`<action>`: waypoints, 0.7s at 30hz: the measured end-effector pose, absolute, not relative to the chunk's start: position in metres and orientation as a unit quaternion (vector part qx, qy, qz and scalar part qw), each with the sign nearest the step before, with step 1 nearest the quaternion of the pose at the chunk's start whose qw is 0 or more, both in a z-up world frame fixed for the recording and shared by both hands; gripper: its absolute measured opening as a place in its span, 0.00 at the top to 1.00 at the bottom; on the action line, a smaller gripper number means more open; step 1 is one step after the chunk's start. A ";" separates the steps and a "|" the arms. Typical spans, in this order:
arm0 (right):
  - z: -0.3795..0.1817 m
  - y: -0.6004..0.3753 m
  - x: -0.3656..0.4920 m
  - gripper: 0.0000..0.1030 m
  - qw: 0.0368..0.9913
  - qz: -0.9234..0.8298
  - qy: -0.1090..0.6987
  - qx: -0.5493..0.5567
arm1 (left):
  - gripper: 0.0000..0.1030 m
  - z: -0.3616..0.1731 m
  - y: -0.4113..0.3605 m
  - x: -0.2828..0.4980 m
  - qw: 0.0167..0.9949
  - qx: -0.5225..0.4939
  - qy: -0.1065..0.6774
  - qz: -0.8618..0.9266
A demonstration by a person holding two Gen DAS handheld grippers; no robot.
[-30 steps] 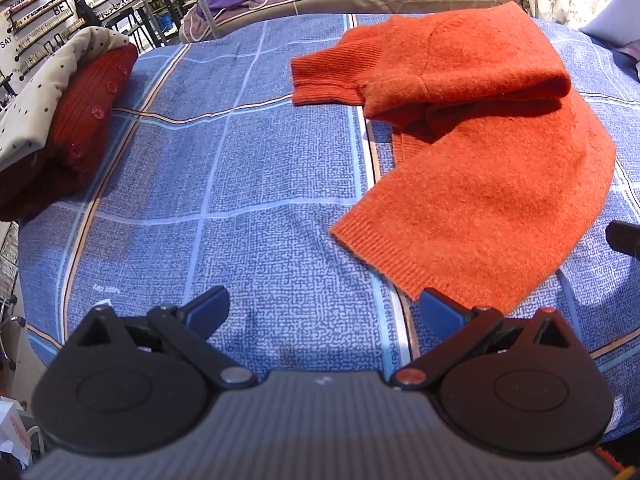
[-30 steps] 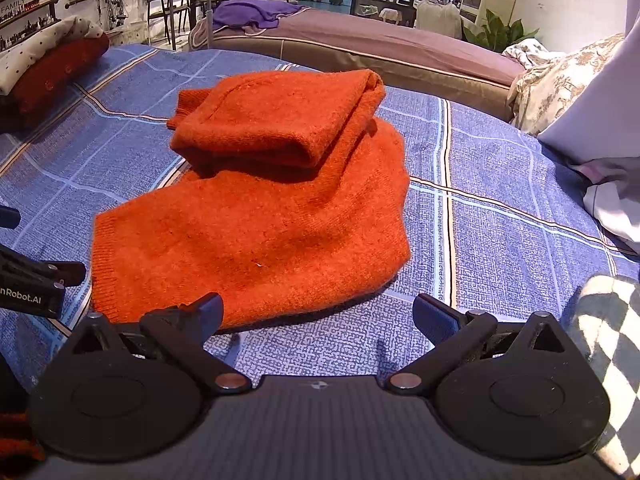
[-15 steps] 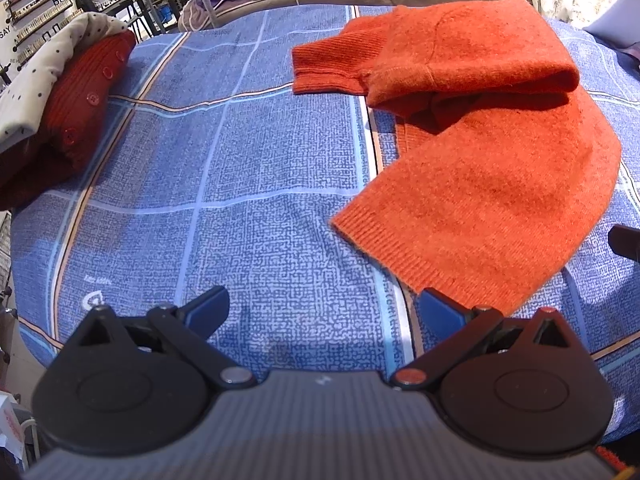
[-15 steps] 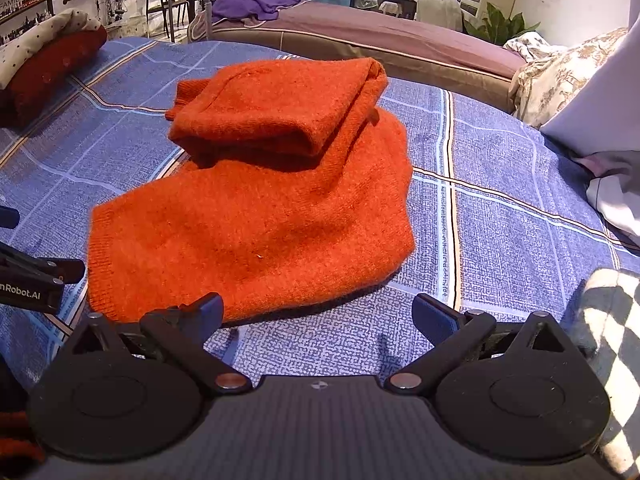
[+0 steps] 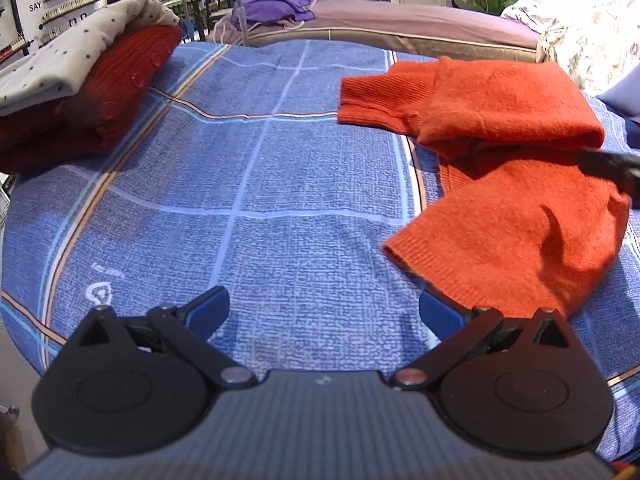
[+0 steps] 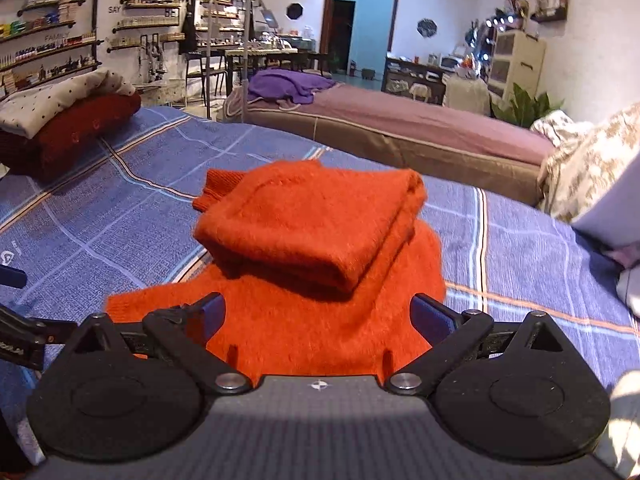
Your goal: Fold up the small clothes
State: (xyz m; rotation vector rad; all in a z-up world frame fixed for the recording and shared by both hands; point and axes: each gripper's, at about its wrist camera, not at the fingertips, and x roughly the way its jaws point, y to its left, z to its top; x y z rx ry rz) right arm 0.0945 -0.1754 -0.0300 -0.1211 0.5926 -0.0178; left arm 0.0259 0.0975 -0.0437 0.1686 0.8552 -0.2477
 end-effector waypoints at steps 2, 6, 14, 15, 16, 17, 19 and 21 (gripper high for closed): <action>-0.037 -0.173 0.113 0.00 0.951 -0.022 0.298 -0.072 | 0.00 -0.045 0.101 0.025 0.898 0.079 0.416 -0.122; -0.055 -0.165 0.142 0.00 0.944 -0.048 0.309 -0.109 | 0.00 -0.051 0.100 0.023 0.891 0.088 0.428 -0.119; 0.013 -0.226 0.115 0.82 0.974 -0.039 0.217 0.058 | 0.00 -0.052 0.087 0.017 0.887 0.108 0.429 -0.135; 0.026 -0.237 0.105 0.82 0.977 -0.047 0.198 0.061 | 0.00 -0.051 0.084 0.018 0.887 0.110 0.427 -0.139; 0.040 -0.248 0.094 0.83 0.980 -0.059 0.179 0.059 | 0.00 -0.050 0.081 0.018 0.887 0.113 0.424 -0.143; 0.052 -0.261 0.083 0.83 0.982 -0.074 0.163 0.055 | 0.00 -0.048 0.077 0.019 0.889 0.118 0.419 -0.146; 0.065 -0.292 0.061 0.83 0.981 -0.120 0.146 0.046 | 0.00 -0.045 0.068 0.023 0.891 0.129 0.413 -0.141; 0.066 -0.322 0.044 0.82 0.971 -0.179 0.155 0.030 | 0.00 -0.040 0.061 0.029 0.892 0.128 0.409 -0.144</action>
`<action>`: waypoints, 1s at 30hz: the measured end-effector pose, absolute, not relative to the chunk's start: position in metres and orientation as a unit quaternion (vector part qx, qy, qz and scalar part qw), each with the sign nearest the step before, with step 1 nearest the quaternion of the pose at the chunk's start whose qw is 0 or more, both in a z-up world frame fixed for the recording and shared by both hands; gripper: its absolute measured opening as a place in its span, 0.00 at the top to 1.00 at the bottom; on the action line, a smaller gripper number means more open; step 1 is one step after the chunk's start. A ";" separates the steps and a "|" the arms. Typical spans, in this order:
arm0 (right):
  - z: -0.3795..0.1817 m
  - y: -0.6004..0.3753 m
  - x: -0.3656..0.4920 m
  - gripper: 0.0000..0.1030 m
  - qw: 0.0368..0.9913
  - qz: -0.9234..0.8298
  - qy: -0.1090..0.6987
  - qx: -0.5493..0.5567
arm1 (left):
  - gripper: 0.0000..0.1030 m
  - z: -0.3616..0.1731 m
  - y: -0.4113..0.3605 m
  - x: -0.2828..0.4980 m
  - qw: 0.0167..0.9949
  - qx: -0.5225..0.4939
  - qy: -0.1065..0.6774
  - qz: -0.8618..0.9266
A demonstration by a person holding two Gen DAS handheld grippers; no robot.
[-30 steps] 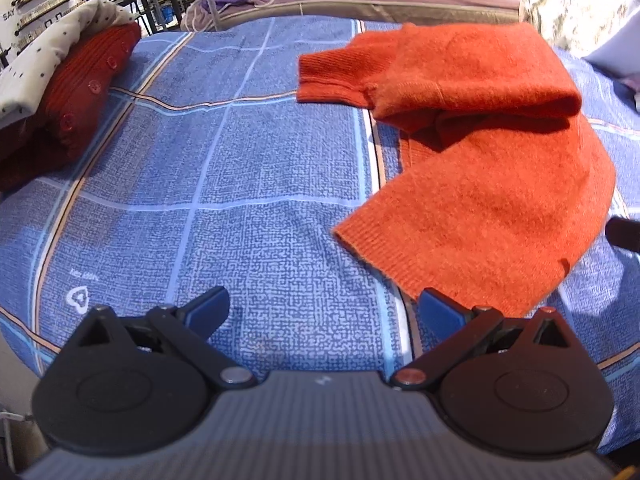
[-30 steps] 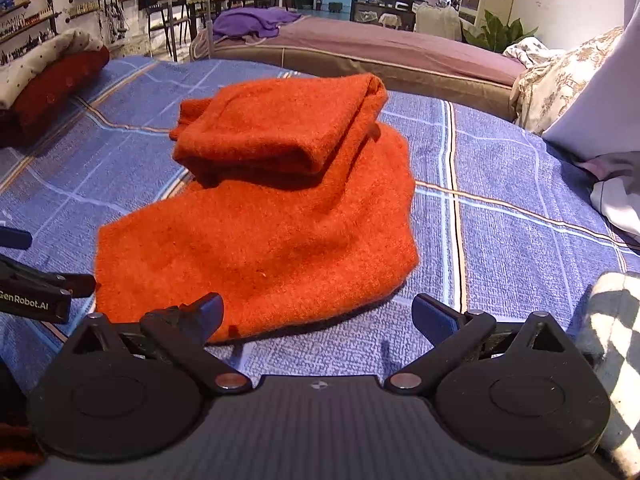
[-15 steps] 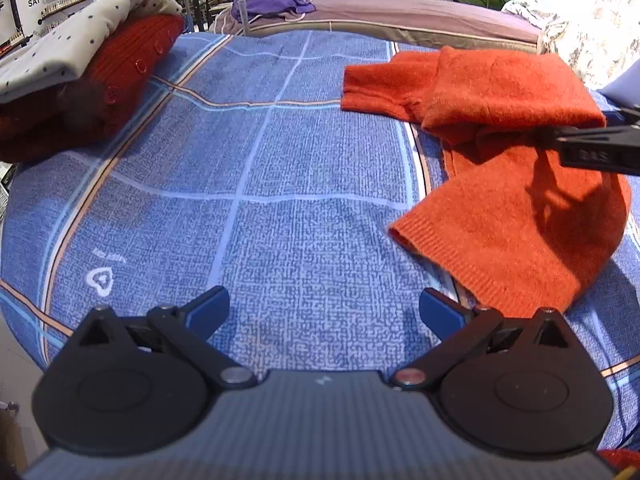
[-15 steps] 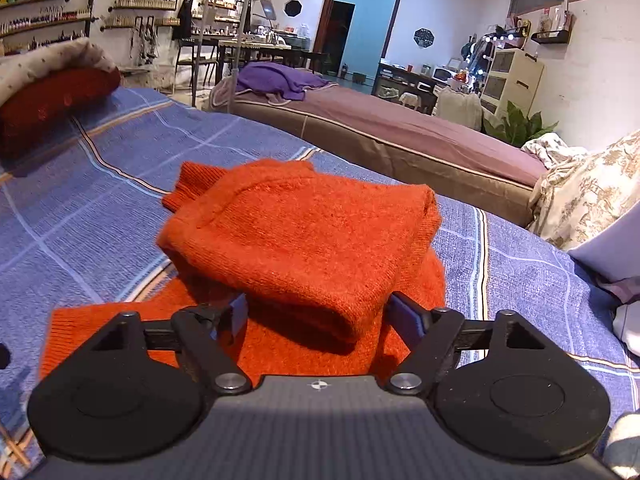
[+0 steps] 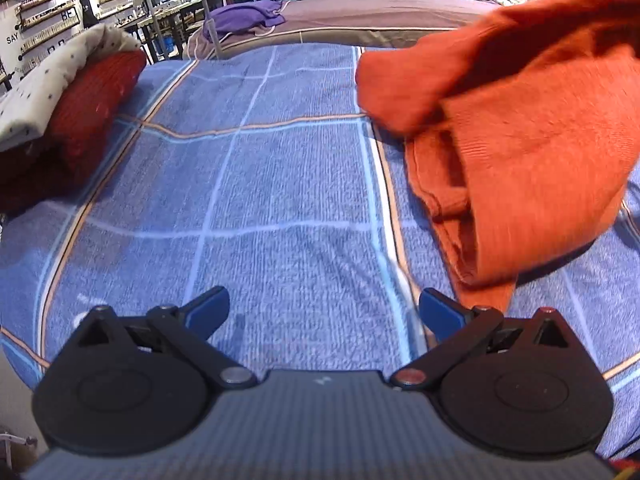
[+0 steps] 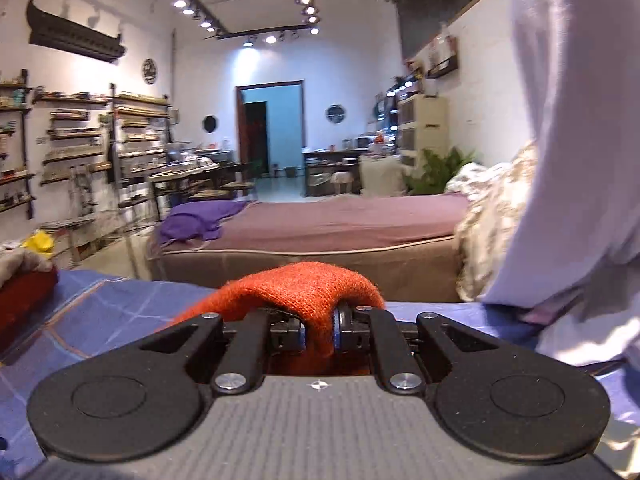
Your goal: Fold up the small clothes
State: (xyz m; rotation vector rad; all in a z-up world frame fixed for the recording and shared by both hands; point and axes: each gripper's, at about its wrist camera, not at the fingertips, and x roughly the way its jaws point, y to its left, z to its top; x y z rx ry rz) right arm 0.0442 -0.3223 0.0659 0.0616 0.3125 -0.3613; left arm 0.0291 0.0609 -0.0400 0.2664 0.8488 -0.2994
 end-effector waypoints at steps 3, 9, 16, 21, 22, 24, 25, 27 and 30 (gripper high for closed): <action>0.048 -0.367 0.019 0.81 0.947 -0.244 0.194 0.071 | 0.01 -0.032 0.052 0.037 0.893 0.116 0.402 -0.166; -0.002 -0.373 -0.009 0.28 0.915 -0.279 0.270 0.115 | 0.06 -0.029 0.024 0.052 0.892 0.141 0.387 -0.185; -0.014 -0.287 0.012 0.00 0.962 -0.069 0.262 0.015 | 0.03 -0.056 -0.007 0.074 0.860 0.150 0.420 -0.247; -0.044 -0.226 0.048 0.00 0.939 0.081 0.326 -0.076 | 0.02 -0.085 -0.042 0.060 0.830 0.199 0.434 -0.289; -0.052 -0.215 0.052 0.00 0.931 0.103 0.337 -0.099 | 0.02 -0.089 -0.046 0.052 0.827 0.213 0.432 -0.291; -0.065 -0.197 0.057 0.00 0.917 0.107 0.356 -0.142 | 0.04 -0.095 -0.045 0.036 0.839 0.229 0.404 -0.282; -0.072 -0.191 0.060 0.00 0.910 0.111 0.366 -0.160 | 0.04 -0.097 -0.043 0.033 0.845 0.232 0.396 -0.274; -0.078 -0.188 0.060 0.01 0.905 0.105 0.374 -0.174 | 0.05 -0.098 -0.033 0.036 0.848 0.204 0.404 -0.277; -0.081 -0.201 0.063 0.71 0.910 0.061 0.387 -0.137 | 0.37 -0.093 -0.027 0.043 0.854 0.192 0.395 -0.279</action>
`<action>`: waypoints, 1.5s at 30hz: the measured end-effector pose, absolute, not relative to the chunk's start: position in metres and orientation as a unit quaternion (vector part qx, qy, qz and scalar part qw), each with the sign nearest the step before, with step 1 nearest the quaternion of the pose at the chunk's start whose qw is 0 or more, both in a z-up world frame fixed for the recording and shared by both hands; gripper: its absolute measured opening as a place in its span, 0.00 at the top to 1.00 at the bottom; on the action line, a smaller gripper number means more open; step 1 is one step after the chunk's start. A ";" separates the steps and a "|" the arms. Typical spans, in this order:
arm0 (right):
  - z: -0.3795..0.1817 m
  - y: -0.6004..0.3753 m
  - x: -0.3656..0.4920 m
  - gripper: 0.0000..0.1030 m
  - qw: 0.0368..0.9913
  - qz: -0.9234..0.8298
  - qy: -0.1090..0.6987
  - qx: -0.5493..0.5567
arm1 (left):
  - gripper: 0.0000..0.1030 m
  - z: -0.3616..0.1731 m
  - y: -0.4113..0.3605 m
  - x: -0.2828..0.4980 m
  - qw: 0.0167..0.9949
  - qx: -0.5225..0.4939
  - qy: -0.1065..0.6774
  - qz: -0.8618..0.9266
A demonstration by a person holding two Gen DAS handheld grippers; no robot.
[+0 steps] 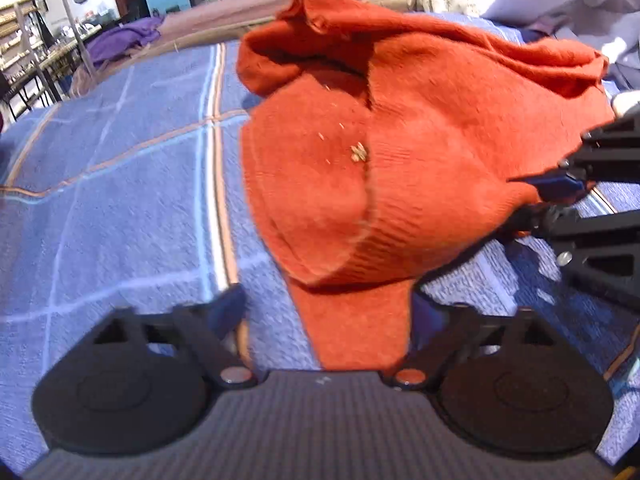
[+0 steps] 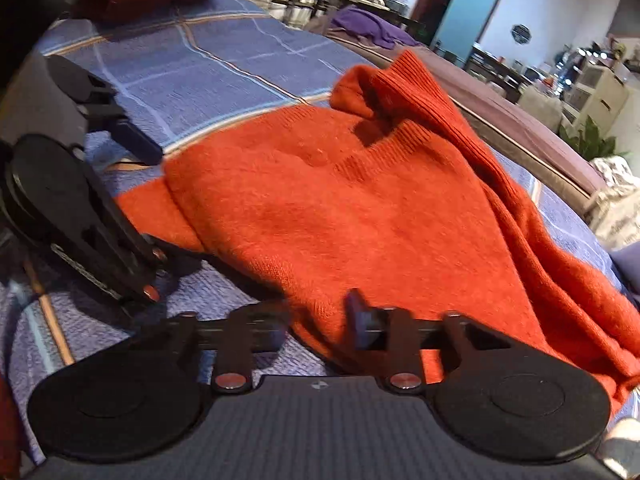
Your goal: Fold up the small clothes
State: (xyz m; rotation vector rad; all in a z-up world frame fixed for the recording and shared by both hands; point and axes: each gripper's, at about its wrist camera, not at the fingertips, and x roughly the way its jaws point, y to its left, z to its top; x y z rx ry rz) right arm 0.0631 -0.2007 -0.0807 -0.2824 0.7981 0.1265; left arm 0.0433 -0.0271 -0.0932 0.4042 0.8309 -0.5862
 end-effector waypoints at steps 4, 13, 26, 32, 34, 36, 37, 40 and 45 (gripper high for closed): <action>-0.046 -0.231 0.050 0.81 0.941 0.023 0.338 -0.005 | 0.86 -0.083 -0.039 0.046 0.847 0.215 0.385 -0.297; 0.033 -0.337 -0.011 0.82 0.946 0.008 0.189 0.261 | 0.89 -0.007 0.037 0.095 0.938 0.053 0.300 -0.166; 0.015 -0.259 -0.053 0.82 0.840 0.304 0.369 0.258 | 0.88 0.052 0.220 0.106 0.964 0.030 0.262 0.032; 0.019 -0.263 -0.036 0.52 0.850 0.210 0.410 0.256 | 0.43 0.014 0.172 0.087 0.944 0.023 0.323 -0.060; 0.034 -0.270 -0.036 0.20 0.864 0.200 0.375 0.270 | 0.27 0.005 0.138 0.077 0.939 0.041 0.322 -0.110; 0.045 -0.277 -0.039 0.00 0.872 0.200 0.349 0.279 | 0.23 -0.001 0.101 0.069 0.934 0.085 0.313 -0.151; 0.052 -0.282 -0.040 0.00 0.871 0.213 0.336 0.289 | 0.21 -0.002 0.087 0.068 0.930 0.104 0.311 -0.166; 0.064 -0.294 -0.048 0.00 0.876 0.229 0.290 0.310 | 0.12 -0.004 0.047 0.069 0.923 0.135 0.303 -0.196; 0.049 -0.306 -0.027 0.00 0.908 0.156 0.287 0.262 | 0.00 -0.005 0.009 0.110 0.907 0.132 0.318 -0.242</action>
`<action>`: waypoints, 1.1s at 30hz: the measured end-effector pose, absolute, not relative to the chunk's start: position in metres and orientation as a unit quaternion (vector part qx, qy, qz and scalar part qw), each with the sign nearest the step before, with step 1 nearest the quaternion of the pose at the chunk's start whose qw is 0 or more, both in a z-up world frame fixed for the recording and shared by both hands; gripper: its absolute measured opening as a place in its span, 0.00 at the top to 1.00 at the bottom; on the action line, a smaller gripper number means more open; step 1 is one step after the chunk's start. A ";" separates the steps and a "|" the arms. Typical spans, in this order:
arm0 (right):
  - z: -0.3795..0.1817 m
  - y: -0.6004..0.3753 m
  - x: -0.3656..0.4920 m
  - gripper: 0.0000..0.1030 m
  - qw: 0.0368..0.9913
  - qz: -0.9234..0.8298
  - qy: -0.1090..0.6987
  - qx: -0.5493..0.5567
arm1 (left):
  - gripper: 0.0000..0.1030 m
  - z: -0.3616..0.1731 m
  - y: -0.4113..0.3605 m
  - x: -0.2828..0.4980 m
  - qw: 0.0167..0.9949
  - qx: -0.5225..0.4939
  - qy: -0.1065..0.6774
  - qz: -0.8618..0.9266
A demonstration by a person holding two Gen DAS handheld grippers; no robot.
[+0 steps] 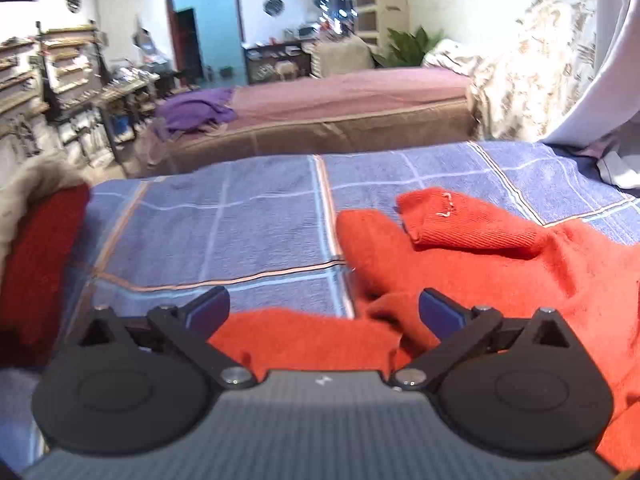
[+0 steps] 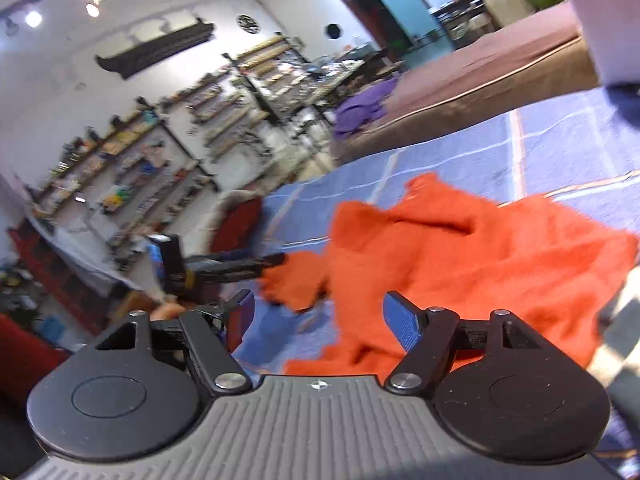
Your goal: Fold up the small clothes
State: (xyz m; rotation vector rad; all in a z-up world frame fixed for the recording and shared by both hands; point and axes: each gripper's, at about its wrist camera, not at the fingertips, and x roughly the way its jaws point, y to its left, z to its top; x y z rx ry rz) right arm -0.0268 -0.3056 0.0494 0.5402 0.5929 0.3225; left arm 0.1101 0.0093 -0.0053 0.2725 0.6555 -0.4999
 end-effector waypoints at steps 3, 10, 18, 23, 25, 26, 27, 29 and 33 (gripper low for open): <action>0.033 -0.307 0.008 0.00 0.919 0.116 0.300 0.229 | 0.00 -0.017 -0.010 0.150 0.888 0.128 0.355 -0.264; -0.022 -0.310 0.098 0.00 0.937 0.017 0.344 0.054 | 0.03 -0.064 -0.065 0.199 0.864 0.147 0.395 -0.274; -0.084 -0.346 0.161 0.00 0.899 0.008 0.437 -0.015 | 0.83 -0.090 -0.077 0.200 0.862 0.106 0.407 -0.284; -0.066 -0.360 0.144 0.89 0.888 0.085 0.447 0.062 | 0.92 -0.066 -0.056 0.211 0.870 0.051 0.398 -0.288; -0.045 -0.367 0.134 0.91 0.900 0.071 0.427 0.053 | 0.92 -0.047 -0.057 0.220 0.878 0.045 0.381 -0.285; -0.031 -0.373 0.129 0.92 0.910 0.054 0.408 0.052 | 0.92 -0.035 -0.064 0.225 0.885 0.054 0.366 -0.281; -0.018 -0.381 0.129 0.92 0.919 0.035 0.390 0.055 | 0.92 -0.025 -0.072 0.228 0.893 0.065 0.347 -0.277; 0.005 -0.394 0.127 0.93 0.937 -0.018 0.347 0.031 | 0.92 -0.008 -0.090 0.237 0.905 0.075 0.313 -0.277; 0.016 -0.399 0.141 1.00 0.933 -0.196 0.274 -0.123 | 0.56 -0.002 -0.123 0.263 0.916 0.032 0.317 -0.243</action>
